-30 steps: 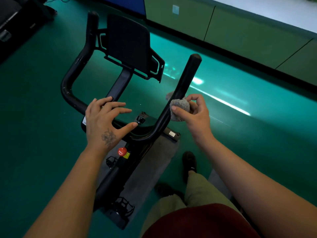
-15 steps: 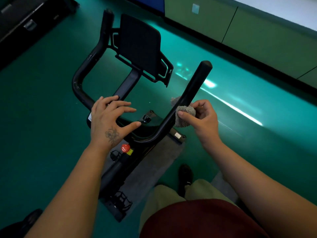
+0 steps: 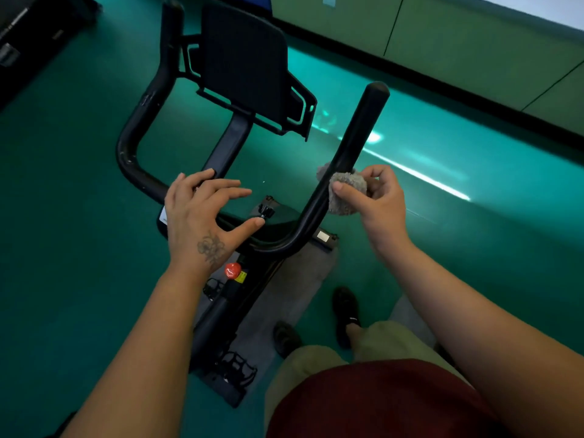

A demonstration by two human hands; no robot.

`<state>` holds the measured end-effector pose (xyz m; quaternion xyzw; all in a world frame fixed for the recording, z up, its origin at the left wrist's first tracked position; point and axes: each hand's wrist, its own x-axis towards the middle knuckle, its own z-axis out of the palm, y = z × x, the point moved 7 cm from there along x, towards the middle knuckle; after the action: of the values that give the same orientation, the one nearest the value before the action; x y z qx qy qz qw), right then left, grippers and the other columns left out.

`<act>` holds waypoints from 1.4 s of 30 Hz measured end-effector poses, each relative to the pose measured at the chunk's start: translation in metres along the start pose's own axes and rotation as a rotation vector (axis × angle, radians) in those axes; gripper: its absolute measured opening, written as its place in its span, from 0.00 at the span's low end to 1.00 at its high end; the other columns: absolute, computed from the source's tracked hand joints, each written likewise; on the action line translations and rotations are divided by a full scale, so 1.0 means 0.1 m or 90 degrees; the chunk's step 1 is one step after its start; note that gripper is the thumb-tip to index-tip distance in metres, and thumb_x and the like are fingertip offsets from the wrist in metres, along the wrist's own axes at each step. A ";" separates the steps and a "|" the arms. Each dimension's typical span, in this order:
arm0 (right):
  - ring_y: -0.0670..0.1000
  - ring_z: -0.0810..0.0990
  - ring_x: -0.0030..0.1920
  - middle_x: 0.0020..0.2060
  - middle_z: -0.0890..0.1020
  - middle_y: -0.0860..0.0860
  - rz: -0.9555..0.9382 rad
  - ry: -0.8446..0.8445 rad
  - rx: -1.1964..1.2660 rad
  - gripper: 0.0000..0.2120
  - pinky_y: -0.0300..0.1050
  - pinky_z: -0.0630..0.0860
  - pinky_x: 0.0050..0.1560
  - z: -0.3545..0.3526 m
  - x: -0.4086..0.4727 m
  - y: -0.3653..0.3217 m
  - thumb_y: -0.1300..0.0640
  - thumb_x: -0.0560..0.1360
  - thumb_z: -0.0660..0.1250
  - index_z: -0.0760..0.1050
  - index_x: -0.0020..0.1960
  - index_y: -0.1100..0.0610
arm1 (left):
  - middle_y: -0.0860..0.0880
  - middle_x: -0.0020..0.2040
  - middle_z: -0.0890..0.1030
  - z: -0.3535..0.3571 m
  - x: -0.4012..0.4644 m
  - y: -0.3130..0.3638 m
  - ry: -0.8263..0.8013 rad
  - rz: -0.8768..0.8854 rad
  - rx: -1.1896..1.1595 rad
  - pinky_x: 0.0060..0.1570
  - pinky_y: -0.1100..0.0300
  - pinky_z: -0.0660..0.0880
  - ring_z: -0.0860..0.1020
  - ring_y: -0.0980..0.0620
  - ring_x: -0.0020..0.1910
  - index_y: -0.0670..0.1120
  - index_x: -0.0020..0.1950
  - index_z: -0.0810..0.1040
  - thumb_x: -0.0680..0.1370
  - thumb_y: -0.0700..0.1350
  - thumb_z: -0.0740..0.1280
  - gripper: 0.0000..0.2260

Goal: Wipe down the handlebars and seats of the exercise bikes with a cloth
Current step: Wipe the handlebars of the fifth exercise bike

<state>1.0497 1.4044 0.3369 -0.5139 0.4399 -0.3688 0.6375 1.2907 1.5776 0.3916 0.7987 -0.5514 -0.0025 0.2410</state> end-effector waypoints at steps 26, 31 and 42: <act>0.52 0.80 0.39 0.42 0.81 0.55 0.034 0.106 0.049 0.22 0.45 0.79 0.38 0.34 -0.55 0.17 0.53 0.67 0.80 0.69 0.51 0.50 | 0.58 0.63 0.82 -0.02 -0.09 -0.02 -0.023 0.097 -0.029 0.79 0.37 0.55 0.71 0.50 0.75 0.57 0.58 0.86 0.76 0.69 0.71 0.19; 0.54 0.81 0.39 0.41 0.82 0.56 0.036 0.077 0.055 0.21 0.47 0.79 0.38 0.41 -0.75 0.26 0.55 0.68 0.80 0.69 0.50 0.51 | 0.58 0.63 0.82 -0.01 -0.09 -0.02 -0.023 0.099 -0.029 0.79 0.37 0.55 0.70 0.50 0.76 0.58 0.58 0.86 0.77 0.68 0.71 0.19; 0.51 0.82 0.40 0.43 0.84 0.52 0.043 0.118 0.059 0.19 0.43 0.78 0.39 0.28 -0.57 0.12 0.60 0.73 0.80 0.70 0.49 0.50 | 0.59 0.63 0.82 -0.01 -0.10 -0.04 -0.025 0.112 -0.039 0.79 0.36 0.54 0.70 0.50 0.76 0.58 0.58 0.86 0.76 0.69 0.71 0.19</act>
<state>1.0572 1.4683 0.3379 -0.4324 0.4967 -0.4131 0.6290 1.2906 1.5885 0.3886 0.7393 -0.6238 -0.0137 0.2534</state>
